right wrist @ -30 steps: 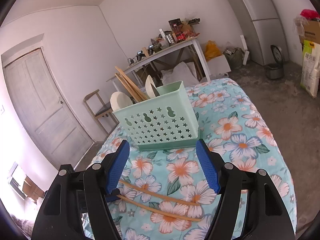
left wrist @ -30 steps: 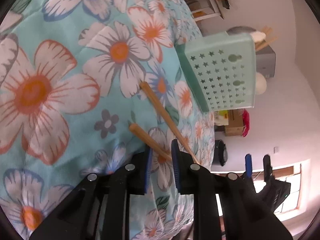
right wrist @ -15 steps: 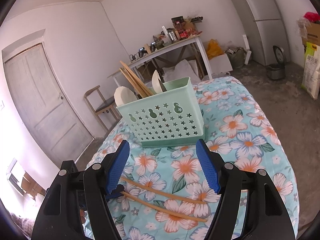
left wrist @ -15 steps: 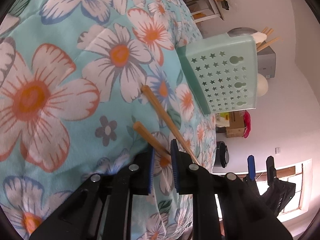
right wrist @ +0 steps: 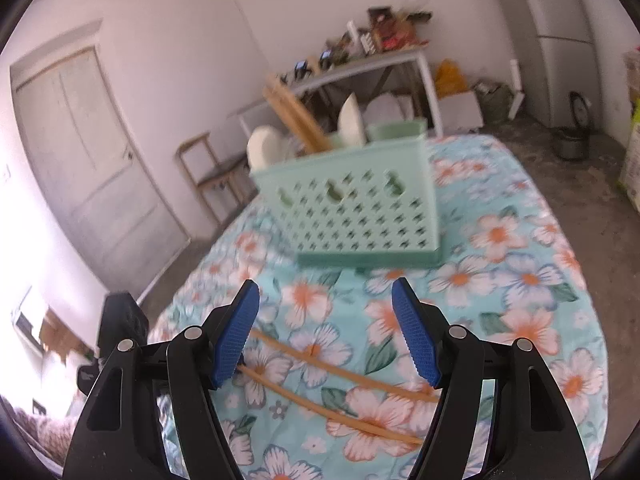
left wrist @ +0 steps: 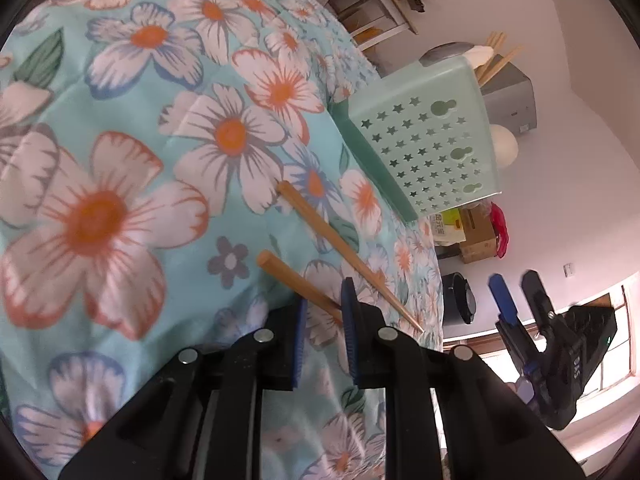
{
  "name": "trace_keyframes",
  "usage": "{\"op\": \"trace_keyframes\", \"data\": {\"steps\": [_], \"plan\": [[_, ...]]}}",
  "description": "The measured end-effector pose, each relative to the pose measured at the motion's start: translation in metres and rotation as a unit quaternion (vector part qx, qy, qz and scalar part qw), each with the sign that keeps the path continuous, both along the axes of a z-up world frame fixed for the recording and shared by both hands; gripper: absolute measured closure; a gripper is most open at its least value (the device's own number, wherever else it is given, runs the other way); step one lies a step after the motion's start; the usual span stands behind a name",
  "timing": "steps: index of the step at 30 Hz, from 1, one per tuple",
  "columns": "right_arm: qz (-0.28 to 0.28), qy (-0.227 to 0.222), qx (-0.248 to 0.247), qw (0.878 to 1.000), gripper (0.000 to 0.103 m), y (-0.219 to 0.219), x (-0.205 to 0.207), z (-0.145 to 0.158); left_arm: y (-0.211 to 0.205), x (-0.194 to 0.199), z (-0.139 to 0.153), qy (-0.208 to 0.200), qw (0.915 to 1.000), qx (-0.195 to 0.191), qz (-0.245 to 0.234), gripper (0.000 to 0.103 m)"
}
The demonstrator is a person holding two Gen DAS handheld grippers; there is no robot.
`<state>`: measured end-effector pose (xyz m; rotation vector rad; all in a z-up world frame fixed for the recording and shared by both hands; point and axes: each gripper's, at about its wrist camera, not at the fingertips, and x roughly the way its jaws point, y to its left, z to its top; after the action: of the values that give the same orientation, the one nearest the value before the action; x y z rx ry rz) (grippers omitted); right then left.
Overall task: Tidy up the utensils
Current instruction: 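Move the right tool beside the left tool and grasp a chopstick, then lift chopsticks into the mint holder with the left tool while the right tool carries its chopstick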
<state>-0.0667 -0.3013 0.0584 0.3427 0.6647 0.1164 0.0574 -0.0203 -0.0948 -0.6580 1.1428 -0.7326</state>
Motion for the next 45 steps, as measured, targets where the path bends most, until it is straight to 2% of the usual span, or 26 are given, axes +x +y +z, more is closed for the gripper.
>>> {"op": "trace_keyframes", "data": {"steps": [5,8,11,15,19,29,32,39,45], "plan": [[0.092,0.065,-0.029,0.993,0.043,0.035,0.035,-0.017,0.004,-0.004,-0.001,-0.015,0.9999,-0.003,-0.004,0.086],[0.153,0.095,-0.06,0.982,0.049,0.064,0.054,-0.029,0.005,-0.005,-0.002,-0.019,0.9998,-0.008,-0.003,0.086],[0.187,0.113,-0.081,0.973,0.055,0.079,0.067,-0.039,0.008,-0.006,-0.002,-0.023,0.9997,-0.011,-0.002,0.086],[0.207,0.141,-0.084,0.965,0.063,0.085,0.082,-0.052,0.01,-0.008,-0.003,-0.025,0.9996,-0.014,-0.003,0.086],[0.225,0.16,-0.09,0.957,0.065,0.092,0.093,-0.061,0.012,-0.008,-0.004,-0.028,0.9994,-0.017,-0.005,0.086],[0.247,0.173,-0.118,0.946,0.068,0.105,0.103,-0.073,0.013,-0.01,-0.004,-0.031,0.9993,-0.019,-0.008,0.086],[0.246,0.172,-0.127,0.945,0.072,0.11,0.107,-0.077,0.013,-0.01,-0.004,-0.031,0.9993,-0.019,-0.008,0.086],[0.218,0.169,-0.114,0.954,0.096,0.103,0.114,-0.079,0.013,-0.009,-0.004,-0.03,0.9993,-0.018,-0.008,0.086],[0.173,0.147,-0.091,0.97,0.098,0.086,0.109,-0.066,0.013,-0.009,-0.003,-0.031,0.9993,-0.019,-0.008,0.086]]}}
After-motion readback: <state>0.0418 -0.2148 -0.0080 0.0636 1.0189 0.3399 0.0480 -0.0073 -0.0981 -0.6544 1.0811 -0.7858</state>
